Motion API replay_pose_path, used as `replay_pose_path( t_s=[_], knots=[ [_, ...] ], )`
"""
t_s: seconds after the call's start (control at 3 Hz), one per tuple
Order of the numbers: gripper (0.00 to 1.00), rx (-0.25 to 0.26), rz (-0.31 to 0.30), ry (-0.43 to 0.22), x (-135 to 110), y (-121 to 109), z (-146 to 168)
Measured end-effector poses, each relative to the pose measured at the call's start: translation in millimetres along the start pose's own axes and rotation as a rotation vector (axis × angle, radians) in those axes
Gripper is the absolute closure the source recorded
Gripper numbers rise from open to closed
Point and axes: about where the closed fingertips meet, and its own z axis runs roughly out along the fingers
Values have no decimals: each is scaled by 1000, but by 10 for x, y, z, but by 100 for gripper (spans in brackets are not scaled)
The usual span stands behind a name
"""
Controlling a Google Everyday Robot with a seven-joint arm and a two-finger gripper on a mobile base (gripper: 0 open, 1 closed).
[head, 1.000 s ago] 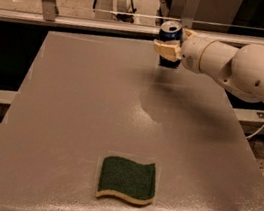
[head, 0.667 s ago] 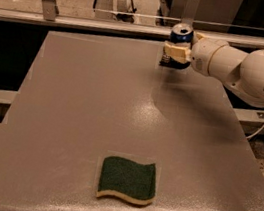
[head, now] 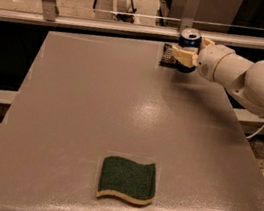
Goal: Move pepsi can near rxbar chocolate
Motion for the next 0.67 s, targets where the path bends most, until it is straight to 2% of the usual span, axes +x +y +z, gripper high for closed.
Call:
replay_pose_path(
  t_s=[0.33,0.67],
  knots=[
    [82,1,36,-8,110,-34,57],
    [59,11,54,-12,169,-84,91]
  ],
)
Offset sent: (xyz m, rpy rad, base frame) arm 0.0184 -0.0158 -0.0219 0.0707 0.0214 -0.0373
